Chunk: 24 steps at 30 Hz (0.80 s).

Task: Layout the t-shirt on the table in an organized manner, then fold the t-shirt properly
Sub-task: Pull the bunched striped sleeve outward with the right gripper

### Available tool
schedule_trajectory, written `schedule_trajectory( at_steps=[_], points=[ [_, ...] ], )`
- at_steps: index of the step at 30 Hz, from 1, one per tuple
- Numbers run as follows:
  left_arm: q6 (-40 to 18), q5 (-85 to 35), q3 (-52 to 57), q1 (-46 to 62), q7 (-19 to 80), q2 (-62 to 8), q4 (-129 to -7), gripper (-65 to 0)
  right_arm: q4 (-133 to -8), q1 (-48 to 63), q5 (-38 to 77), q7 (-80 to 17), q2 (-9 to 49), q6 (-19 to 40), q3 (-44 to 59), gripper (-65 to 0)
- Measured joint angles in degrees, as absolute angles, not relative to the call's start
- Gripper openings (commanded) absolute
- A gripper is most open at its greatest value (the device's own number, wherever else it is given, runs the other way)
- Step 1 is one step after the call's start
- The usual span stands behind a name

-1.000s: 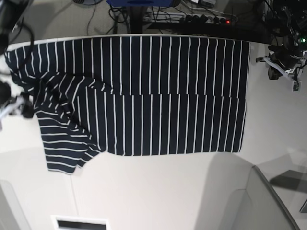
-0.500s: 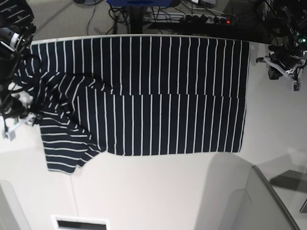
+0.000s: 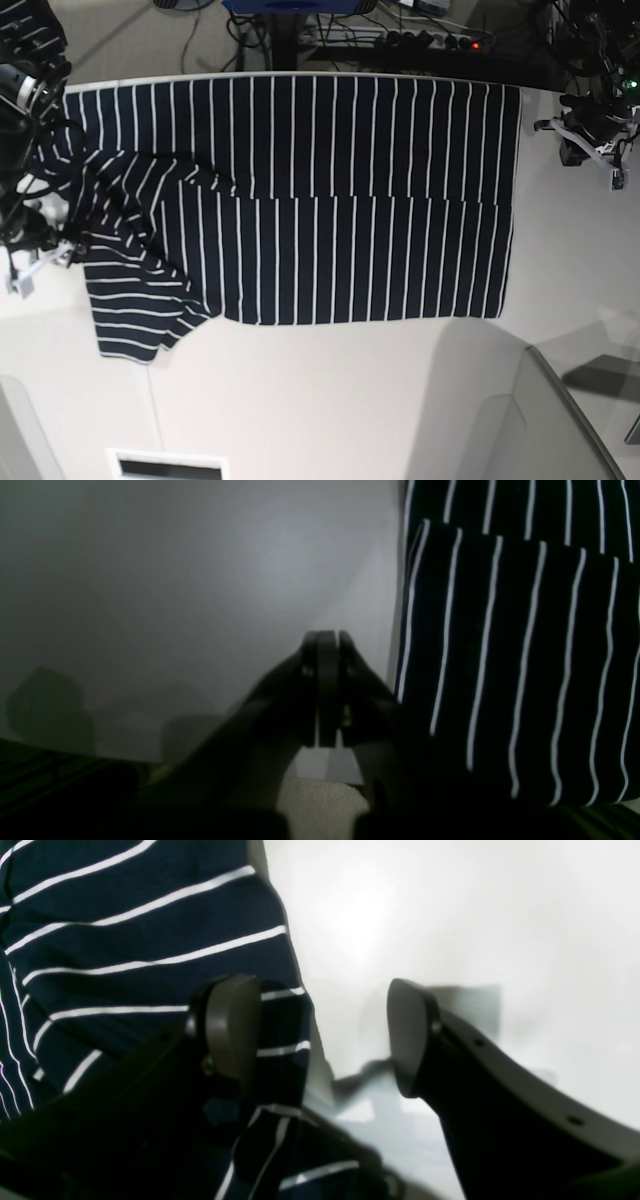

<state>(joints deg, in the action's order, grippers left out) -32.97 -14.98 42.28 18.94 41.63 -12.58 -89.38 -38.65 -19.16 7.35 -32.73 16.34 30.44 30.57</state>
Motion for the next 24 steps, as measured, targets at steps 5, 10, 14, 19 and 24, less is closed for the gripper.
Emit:
schedule_trajectory(
  at_steps=[5,10,14,19,24],
  points=[
    [-32.97,-14.98,42.28,18.92,41.63,-12.58,-89.38,-65.0,-39.03,-19.35,7.25,-34.15,16.49,30.41,26.26,-27.3],
    [-32.97,-14.98,42.28,18.94,41.63,-12.58,-89.38,-65.0,-39.05,-19.35,7.33,-34.41,16.51,30.41,25.85,-27.5],
    [-32.97,-14.98,42.28,18.94,41.63,-12.58,-89.38,-65.0,-39.35,-19.4,7.64,-36.18,16.47,30.46,25.85,-27.5],
    [-32.97,-14.98,42.28,18.92,41.63,-12.58,-89.38,-65.0,-39.35,-19.38,7.64,-36.29,16.47,30.41,25.85,-36.5],
    [-32.97,-14.98,42.28,18.92,41.63,-12.58,-89.38,-65.0,-39.24,-19.33,7.66,-37.12,16.47,30.41,25.89,-60.3]
  ],
)
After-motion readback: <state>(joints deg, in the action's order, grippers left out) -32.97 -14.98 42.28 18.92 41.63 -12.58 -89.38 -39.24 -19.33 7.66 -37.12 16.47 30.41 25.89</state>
